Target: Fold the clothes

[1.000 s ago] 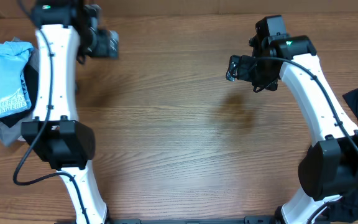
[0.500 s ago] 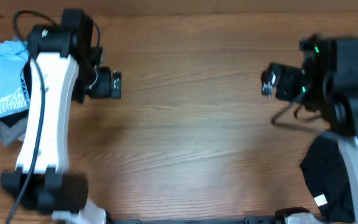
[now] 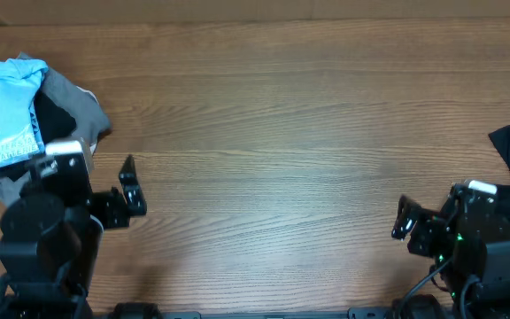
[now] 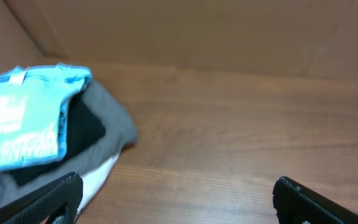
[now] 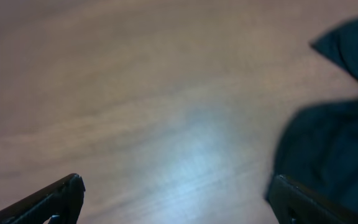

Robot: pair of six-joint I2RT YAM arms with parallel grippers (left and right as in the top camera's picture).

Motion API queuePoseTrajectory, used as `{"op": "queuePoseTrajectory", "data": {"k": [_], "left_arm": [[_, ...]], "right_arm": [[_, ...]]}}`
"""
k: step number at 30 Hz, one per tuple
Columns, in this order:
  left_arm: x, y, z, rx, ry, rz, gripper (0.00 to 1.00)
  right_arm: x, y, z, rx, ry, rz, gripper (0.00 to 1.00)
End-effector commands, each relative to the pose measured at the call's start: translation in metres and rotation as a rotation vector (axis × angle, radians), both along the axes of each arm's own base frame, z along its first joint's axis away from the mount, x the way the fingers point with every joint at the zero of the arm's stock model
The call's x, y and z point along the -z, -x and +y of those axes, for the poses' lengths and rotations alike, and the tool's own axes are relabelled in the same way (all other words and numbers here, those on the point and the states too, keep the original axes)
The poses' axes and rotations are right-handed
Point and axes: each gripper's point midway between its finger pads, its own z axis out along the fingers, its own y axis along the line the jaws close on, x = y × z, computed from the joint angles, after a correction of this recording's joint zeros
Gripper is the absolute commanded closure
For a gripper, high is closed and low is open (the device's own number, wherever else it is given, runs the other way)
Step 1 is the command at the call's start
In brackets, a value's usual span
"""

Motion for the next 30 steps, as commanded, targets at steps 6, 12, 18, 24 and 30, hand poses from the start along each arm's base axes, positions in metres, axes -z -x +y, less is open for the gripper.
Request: {"op": "queuePoseTrajectory", "data": {"k": [6, 12, 18, 24, 30], "left_arm": [[0.039, 0.026, 0.006, -0.019, -0.025, 0.175, 0.00], [0.060, 0.044, 0.006, -0.018, -0.030, 0.288, 0.00], [0.064, 0.048, 0.006, -0.018, -0.031, 0.311, 0.00], [0.064, 0.048, 0.006, -0.018, -0.031, 0.311, 0.00], [0.064, 0.048, 0.006, -0.018, -0.031, 0.311, 0.00]], "right_arm": [[0.006, 0.008, -0.005, 0.020, 0.021, 0.033, 0.00], [0.006, 0.008, -0.005, 0.020, 0.021, 0.033, 0.00], [-0.003, 0.016, -0.007, 0.021, 0.011, -0.037, 0.00], [-0.017, 0.018, -0.002, -0.028, 0.005, -0.299, 0.00], [-0.005, -0.009, -0.001, -0.016, -0.010, -0.531, 0.00]]}}
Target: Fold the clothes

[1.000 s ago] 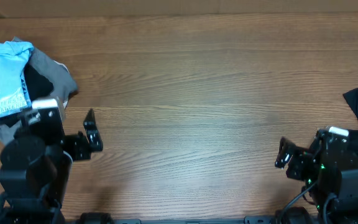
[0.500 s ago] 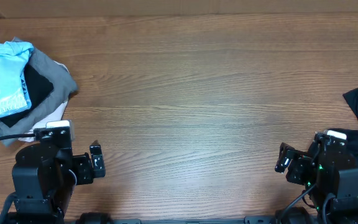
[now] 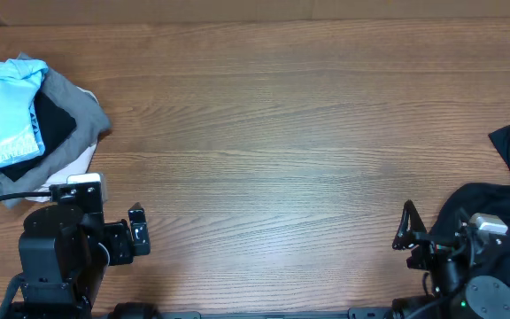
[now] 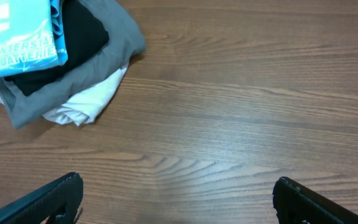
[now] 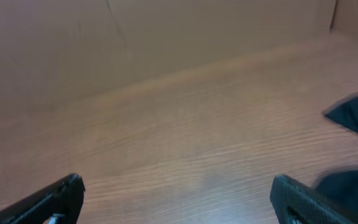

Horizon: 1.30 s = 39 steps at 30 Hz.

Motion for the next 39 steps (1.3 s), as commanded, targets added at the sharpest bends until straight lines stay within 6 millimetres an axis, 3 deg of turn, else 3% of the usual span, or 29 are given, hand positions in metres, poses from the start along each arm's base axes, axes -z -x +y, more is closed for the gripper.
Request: {"op": "queuePoseTrajectory", "data": {"k": [1, 7, 10, 13, 39], "left_arm": [[0.001, 0.000, 0.003, -0.008, -0.015, 0.002, 0.00], [0.001, 0.000, 0.003, -0.008, -0.015, 0.002, 0.00], [0.001, 0.000, 0.003, -0.008, -0.015, 0.002, 0.00], [0.001, 0.000, 0.003, -0.008, -0.015, 0.002, 0.00], [0.001, 0.000, 0.003, -0.008, -0.015, 0.003, 0.00]], "right_arm": [[0.009, -0.017, 0.000, 0.007, 0.006, -0.066, 0.00], [0.005, -0.053, 0.005, -0.025, 0.105, -0.296, 0.00], [0.028, -0.065, 0.005, -0.019, 0.123, -0.344, 0.00], [0.064, -0.068, 0.005, -0.032, 0.128, -0.228, 0.00], [0.064, -0.068, 0.008, -0.046, 0.126, -0.230, 0.00]]}}
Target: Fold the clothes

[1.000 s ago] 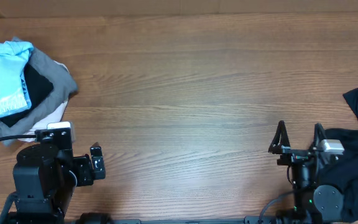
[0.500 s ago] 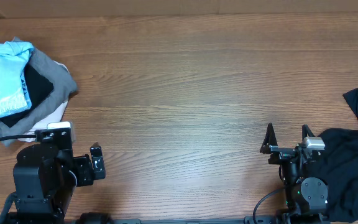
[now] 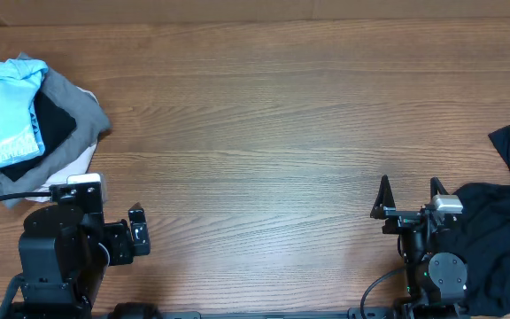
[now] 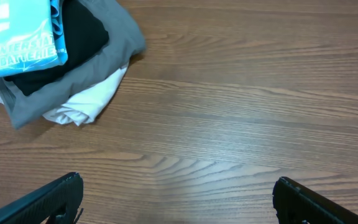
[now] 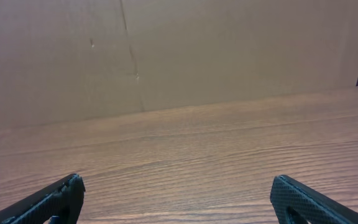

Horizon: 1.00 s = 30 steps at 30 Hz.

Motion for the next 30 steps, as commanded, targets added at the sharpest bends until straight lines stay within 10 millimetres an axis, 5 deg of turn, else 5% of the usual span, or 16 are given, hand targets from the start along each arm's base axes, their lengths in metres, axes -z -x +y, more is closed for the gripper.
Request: {"op": "queuePoseTrajectory", "data": {"k": [1, 8, 13, 18, 25, 27, 30], "left_arm": [[0.001, 0.000, 0.003, -0.007, -0.015, 0.004, 0.00], [0.022, -0.002, 0.002, -0.003, -0.017, -0.010, 0.00], [0.049, -0.037, -0.023, 0.112, -0.001, -0.291, 0.00], [0.077, -0.052, -0.027, 0.115, 0.020, -0.519, 0.00], [0.062, -0.062, -0.028, 0.099, 0.057, -0.892, 0.00], [0.069, -0.064, -0.029, 0.103, 0.064, -0.912, 0.00], [0.105, -0.066, -0.036, 0.146, 0.073, -0.758, 0.00]], "right_arm": [[0.002, 0.000, 0.000, -0.003, 0.004, -0.002, 0.00], [0.002, 0.000, 0.000, -0.003, 0.004, -0.002, 0.00], [0.002, 0.000, 0.000, -0.003, 0.004, -0.002, 0.00], [0.002, 0.000, 0.000, -0.003, 0.004, -0.002, 0.00], [0.002, 0.000, 0.000, -0.003, 0.004, -0.002, 0.00], [0.002, 0.000, 0.000, -0.003, 0.004, -0.002, 0.00], [0.002, 0.000, 0.000, -0.003, 0.004, -0.002, 0.00]]}}
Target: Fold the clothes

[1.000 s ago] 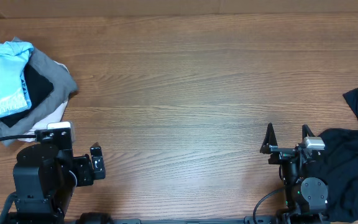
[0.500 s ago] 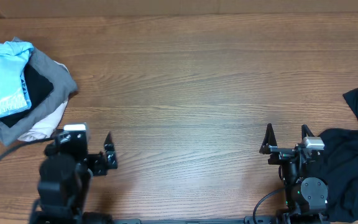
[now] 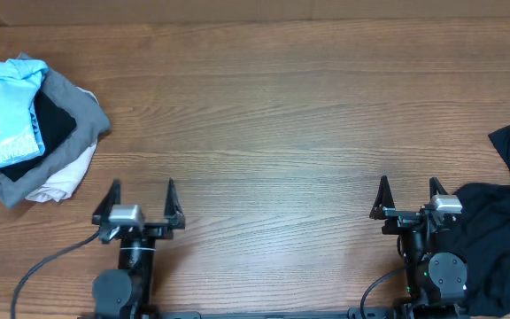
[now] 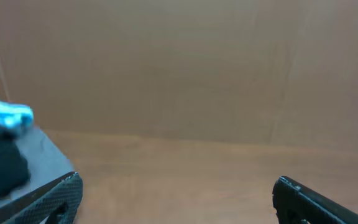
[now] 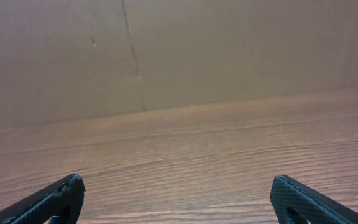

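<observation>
A stack of folded clothes (image 3: 25,124) lies at the table's left edge: light blue printed shirt on top, black, grey and white beneath; its corner (image 4: 5,165) shows in the left wrist view. A crumpled black garment (image 3: 503,226) lies at the right edge. My left gripper (image 3: 140,190) sits low at the front left, open and empty, pointing toward the far wall. My right gripper (image 3: 407,188) sits at the front right beside the black garment, open and empty. Both wrist views show wide-spread fingertips (image 4: 61,193) (image 5: 61,196) over bare wood.
The wooden table (image 3: 273,133) stretches between the two piles. A brown cardboard wall (image 5: 179,50) stands behind the table's far edge.
My left arm has moved from its folded pose beside the stack to a low pose at the front, its gripper now pointing at the far wall. The right arm has not moved.
Both arms were raised, the left next to the folded stack, the right by the black garment. The left then drew back and the right lowered. The right settled level first; now the left has too. Both grippers stayed open and empty.
</observation>
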Robot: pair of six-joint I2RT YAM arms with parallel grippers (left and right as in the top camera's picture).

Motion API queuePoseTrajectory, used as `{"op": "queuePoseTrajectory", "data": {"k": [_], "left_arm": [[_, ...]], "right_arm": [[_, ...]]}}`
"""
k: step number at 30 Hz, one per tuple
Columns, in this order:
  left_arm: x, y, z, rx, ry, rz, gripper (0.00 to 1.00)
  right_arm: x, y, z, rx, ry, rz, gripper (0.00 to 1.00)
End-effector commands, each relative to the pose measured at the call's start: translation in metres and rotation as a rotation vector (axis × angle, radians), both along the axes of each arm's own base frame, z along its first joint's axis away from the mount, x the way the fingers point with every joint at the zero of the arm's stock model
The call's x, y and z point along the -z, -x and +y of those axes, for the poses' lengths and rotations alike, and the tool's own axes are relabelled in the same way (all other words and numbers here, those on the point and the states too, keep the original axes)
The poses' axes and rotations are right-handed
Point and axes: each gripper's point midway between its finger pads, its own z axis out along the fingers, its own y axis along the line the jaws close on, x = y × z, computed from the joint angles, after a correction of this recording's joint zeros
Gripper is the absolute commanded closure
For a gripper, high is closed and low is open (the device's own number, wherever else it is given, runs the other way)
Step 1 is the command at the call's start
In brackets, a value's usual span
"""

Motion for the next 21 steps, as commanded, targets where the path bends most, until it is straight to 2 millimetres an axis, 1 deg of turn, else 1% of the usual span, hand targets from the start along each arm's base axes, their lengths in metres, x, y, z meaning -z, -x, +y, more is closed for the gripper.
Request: {"op": "queuePoseTrajectory", "data": {"k": [1, 2, 3, 6, 21], "left_arm": [[0.0416, -0.0009, -0.0058, 0.037, -0.030, 0.142, 0.00], [0.0382, -0.0011, -0.0046, 0.033, -0.029, 0.128, 0.00], [0.0414, -0.0011, -0.0019, 0.022, -0.029, 0.141, 0.00], [0.0415, -0.0014, 0.0025, 0.004, -0.028, 0.142, 0.00], [0.0420, -0.0015, 0.0025, 0.004, -0.028, 0.144, 0.00]], "right_arm": [[0.0015, 0.0000, -0.0013, 0.005, 0.004, -0.005, 0.00], [0.0015, 0.0000, -0.0013, 0.005, 0.004, -0.005, 0.00], [0.0015, 0.0000, -0.0013, 0.005, 0.004, -0.005, 0.00], [0.0015, 0.0000, -0.0013, 0.005, 0.004, -0.005, 0.00], [0.0015, 0.0000, -0.0013, 0.005, 0.004, -0.005, 0.00]]}}
